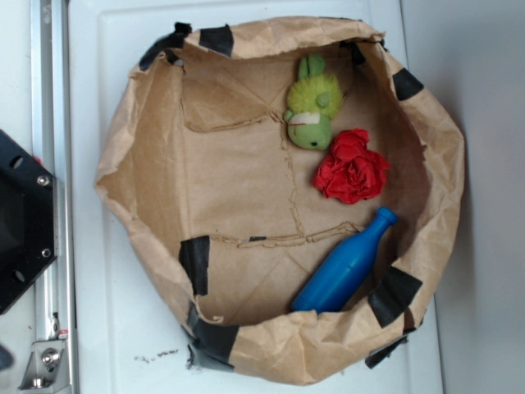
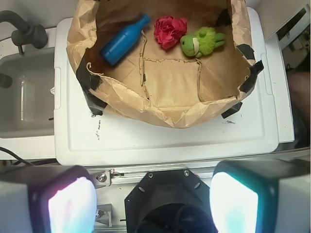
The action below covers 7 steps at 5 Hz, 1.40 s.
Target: Grab the green animal.
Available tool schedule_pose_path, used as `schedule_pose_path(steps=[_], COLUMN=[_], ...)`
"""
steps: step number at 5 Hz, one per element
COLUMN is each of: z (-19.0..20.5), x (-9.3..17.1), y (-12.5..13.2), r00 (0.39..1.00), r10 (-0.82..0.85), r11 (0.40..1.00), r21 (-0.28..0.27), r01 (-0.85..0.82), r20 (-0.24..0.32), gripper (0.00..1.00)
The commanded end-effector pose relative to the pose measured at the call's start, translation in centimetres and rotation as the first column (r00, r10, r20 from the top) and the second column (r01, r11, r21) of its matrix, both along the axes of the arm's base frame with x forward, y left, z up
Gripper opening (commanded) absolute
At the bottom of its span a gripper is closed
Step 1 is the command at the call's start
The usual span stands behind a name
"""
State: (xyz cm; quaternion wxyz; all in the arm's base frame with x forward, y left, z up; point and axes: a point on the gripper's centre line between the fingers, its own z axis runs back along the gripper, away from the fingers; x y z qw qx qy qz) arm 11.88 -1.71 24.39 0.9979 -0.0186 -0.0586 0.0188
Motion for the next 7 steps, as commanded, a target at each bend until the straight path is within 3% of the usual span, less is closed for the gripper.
schedule_pose_path(steps=[1,3,4,5,6,7], z=[0.0,0.6,-0.8,-3.3,-5.1,-7.4], x=[0.0,7.2,8.9,9.2,10.0,10.9], y=[0.0,0.0,0.8,1.6,2.1,2.4], r00=[1.000,0.971,0.882,0.738,0.626,0.608], r10=[0.000,0.238,0.470,0.675,0.779,0.794], r11=[1.000,0.971,0.883,0.734,0.625,0.607], r21=[0.000,0.001,-0.019,-0.107,-0.100,-0.050], r01=[0.000,-0.238,-0.470,-0.670,-0.774,-0.793], r20=[0.000,-0.025,0.029,0.007,0.027,-0.004], gripper=[1.00,1.00,1.00,1.00,1.00,1.00])
